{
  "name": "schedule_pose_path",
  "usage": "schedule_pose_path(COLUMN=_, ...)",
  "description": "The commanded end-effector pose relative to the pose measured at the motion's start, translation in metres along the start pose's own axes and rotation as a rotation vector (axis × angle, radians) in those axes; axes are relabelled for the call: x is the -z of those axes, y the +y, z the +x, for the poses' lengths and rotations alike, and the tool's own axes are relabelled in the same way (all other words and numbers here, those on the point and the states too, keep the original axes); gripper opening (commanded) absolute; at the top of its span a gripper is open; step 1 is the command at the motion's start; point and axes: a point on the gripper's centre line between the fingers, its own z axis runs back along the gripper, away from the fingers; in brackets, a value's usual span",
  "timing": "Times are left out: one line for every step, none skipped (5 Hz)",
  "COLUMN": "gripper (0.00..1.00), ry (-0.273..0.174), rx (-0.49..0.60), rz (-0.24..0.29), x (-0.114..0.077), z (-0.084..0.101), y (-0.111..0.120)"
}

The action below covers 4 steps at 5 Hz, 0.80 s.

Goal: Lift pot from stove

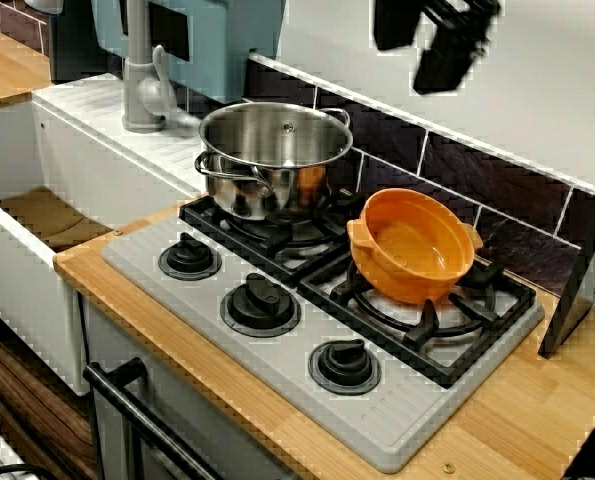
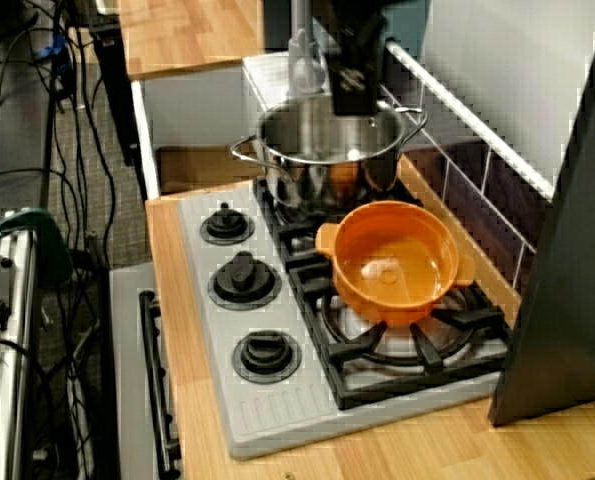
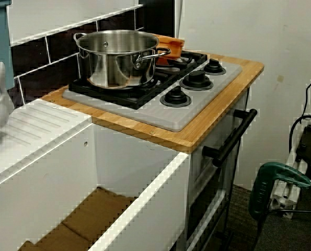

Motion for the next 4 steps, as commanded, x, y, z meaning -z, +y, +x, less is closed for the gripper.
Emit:
schedule_pose_path(gripper=1.0, ry=-0.006, rx=0.012, rz=0.039, x=0.014, z=0.016, y=0.001)
schedule_pose_path(gripper=1.0, ry=0.03, rx=0.009, rz=0.056, x=0.039, z=0.013, y=0.009)
schedule_pose_path(gripper=1.0, ry=0.052, rx=0.014, rz=0.076, x=0.058, z=0.008, y=0.013)
schedule_pose_path(gripper=1.0, ry=0.024, rx=-0.005, rz=0.105, x=0.072, z=0.003, y=0.015)
